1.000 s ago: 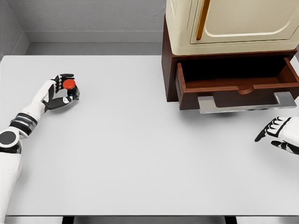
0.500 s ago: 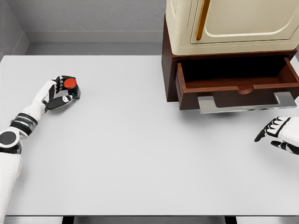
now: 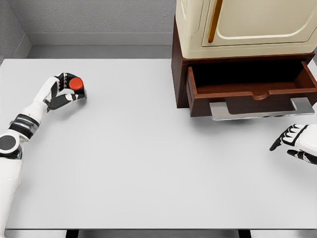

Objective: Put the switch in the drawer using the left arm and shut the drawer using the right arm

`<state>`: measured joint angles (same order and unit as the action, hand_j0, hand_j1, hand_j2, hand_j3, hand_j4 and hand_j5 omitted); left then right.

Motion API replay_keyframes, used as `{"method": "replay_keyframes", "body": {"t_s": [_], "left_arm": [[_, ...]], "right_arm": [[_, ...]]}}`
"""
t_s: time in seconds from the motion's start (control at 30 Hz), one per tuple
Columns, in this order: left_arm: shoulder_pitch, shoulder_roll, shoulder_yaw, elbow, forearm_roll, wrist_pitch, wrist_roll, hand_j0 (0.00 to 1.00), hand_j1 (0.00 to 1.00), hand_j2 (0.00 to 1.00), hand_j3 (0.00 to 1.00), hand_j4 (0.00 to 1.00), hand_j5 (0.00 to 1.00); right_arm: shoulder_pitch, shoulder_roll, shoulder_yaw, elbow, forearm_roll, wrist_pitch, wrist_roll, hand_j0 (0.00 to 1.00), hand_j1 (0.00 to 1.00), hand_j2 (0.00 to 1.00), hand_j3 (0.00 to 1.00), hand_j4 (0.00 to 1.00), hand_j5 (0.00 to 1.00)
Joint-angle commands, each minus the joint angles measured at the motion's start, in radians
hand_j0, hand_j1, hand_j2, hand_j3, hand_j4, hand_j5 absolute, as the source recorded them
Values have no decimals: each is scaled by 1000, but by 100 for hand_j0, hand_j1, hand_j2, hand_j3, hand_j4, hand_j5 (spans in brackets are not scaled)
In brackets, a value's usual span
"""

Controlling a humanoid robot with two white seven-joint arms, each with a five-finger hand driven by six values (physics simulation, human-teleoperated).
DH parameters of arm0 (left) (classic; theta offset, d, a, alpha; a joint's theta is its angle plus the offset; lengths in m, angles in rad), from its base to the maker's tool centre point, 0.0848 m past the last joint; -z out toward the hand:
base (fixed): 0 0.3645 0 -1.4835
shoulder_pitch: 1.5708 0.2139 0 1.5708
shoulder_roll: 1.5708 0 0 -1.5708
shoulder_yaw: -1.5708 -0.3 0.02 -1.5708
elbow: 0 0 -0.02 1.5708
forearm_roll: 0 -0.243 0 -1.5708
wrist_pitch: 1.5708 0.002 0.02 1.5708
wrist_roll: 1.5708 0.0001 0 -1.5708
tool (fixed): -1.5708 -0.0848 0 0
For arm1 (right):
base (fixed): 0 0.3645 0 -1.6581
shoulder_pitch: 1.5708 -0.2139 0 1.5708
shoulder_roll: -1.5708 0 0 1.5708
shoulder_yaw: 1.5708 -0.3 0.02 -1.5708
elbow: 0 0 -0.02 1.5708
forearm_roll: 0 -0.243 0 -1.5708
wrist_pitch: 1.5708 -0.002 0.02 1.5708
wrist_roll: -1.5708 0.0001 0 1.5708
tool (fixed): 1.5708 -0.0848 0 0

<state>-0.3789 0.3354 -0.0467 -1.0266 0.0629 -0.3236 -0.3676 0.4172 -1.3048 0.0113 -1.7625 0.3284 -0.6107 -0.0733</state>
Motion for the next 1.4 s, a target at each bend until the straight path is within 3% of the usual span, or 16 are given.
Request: {"method": "replay_keyframes", "body": {"t_s": [0.0, 0.3, 0.5, 1.07, 1.37], "left_arm": [[2, 1, 1, -26, 6, -2, -1, 40, 40, 40, 40, 40, 40], [3, 1, -1, -145, 6, 1, -1, 40, 40, 40, 40, 40, 40], [5, -1, -1, -165, 6, 1, -1, 39, 39, 39, 39, 39, 39], [8, -44, -22, -323, 3, 0, -2, 39, 39, 39, 39, 39, 39], [3, -119, -21, -423, -127, 3, -1, 39, 39, 39, 39, 39, 39]], "right_arm": [[0, -2, -1, 0, -6, 0, 0, 60, 60, 60, 60, 60, 60], [0, -2, -1, 0, -6, 0, 0, 60, 60, 60, 60, 60, 60], [0, -2, -1, 0, -6, 0, -2, 60, 60, 60, 60, 60, 60], [0, -4, -1, 0, -6, 0, 0, 60, 60, 60, 60, 60, 60], [0, -4, -1, 0, -6, 0, -2, 60, 60, 60, 60, 60, 60]]}}
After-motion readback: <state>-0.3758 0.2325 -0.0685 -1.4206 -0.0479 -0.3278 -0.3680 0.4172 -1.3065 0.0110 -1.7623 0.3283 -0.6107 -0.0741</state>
